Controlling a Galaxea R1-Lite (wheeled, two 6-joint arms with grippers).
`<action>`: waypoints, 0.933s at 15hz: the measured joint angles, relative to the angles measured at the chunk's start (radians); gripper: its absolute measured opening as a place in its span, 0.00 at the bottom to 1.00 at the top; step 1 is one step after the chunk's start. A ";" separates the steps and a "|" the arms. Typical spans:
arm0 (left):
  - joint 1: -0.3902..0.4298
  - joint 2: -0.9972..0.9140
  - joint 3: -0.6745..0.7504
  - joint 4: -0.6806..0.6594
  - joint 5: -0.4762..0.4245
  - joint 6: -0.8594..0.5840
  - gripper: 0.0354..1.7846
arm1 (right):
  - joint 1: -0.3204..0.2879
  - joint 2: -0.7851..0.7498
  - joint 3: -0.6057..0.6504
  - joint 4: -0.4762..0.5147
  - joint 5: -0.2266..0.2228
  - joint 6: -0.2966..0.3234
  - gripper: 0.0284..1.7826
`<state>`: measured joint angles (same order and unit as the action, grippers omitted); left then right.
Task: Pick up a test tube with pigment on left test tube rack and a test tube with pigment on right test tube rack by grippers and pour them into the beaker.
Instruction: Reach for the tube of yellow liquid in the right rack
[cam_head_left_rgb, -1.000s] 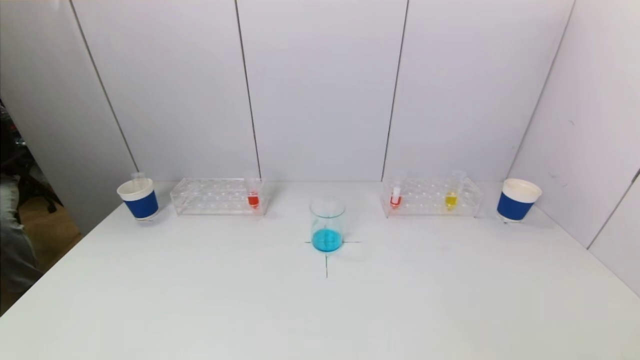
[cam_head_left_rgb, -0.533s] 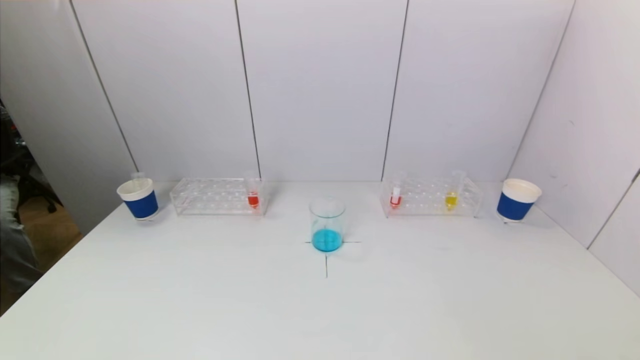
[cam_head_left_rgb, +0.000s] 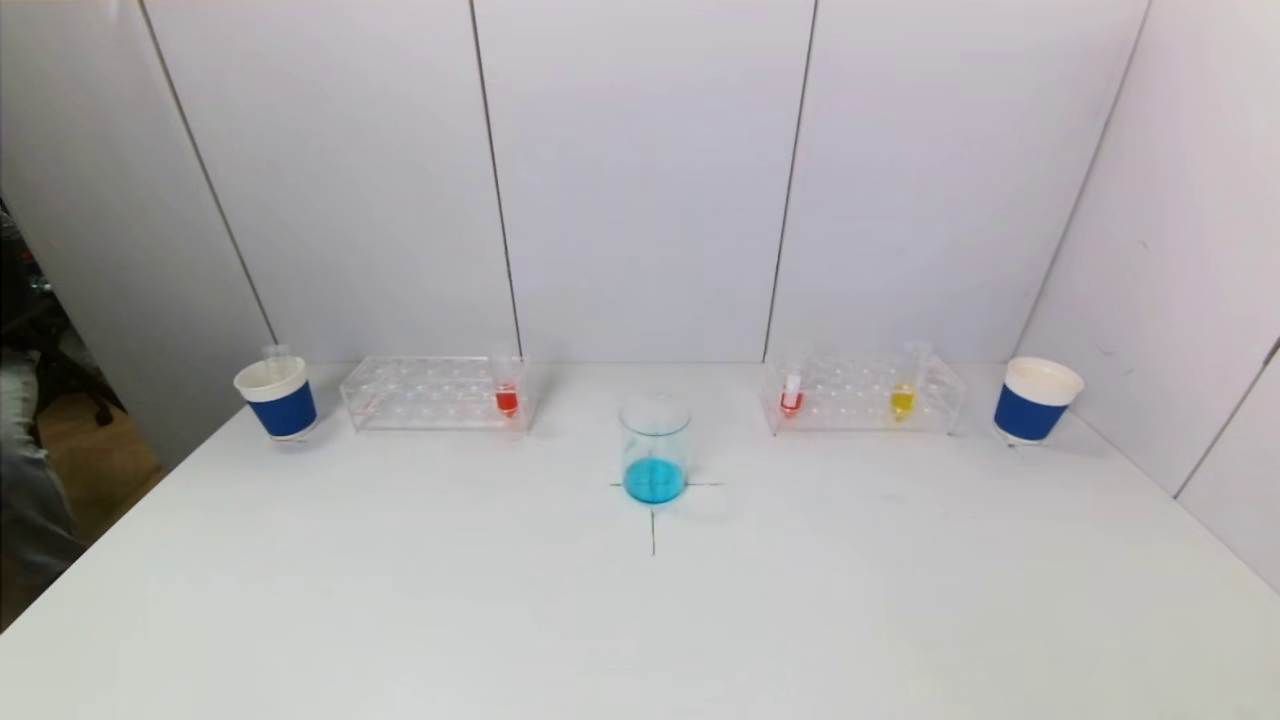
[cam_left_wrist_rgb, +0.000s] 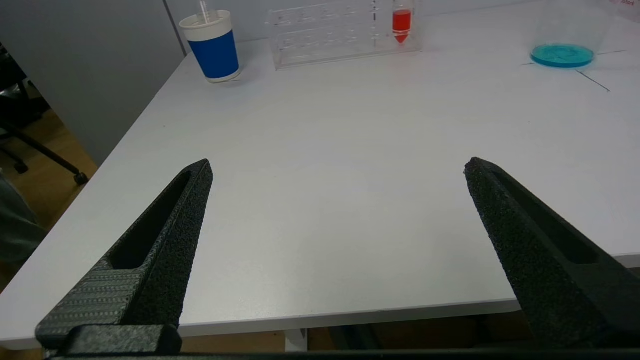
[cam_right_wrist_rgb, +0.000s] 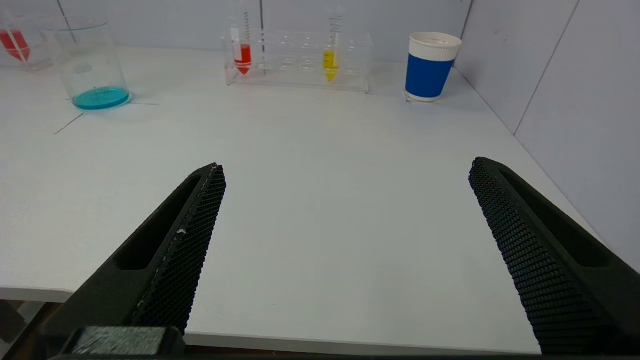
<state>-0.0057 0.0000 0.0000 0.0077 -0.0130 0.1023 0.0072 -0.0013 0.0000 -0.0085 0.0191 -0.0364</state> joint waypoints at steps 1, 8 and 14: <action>0.000 0.000 0.000 0.000 0.000 0.000 0.99 | 0.000 0.000 0.000 0.000 0.001 -0.003 0.99; 0.000 0.000 0.000 0.000 0.000 0.000 0.99 | 0.000 0.000 0.000 0.000 -0.008 0.006 0.99; 0.000 0.000 0.000 0.000 0.000 0.000 0.99 | 0.000 0.000 -0.010 -0.003 -0.025 0.000 0.99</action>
<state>-0.0057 0.0000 0.0000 0.0077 -0.0134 0.1023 0.0072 -0.0013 -0.0104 -0.0111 -0.0057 -0.0364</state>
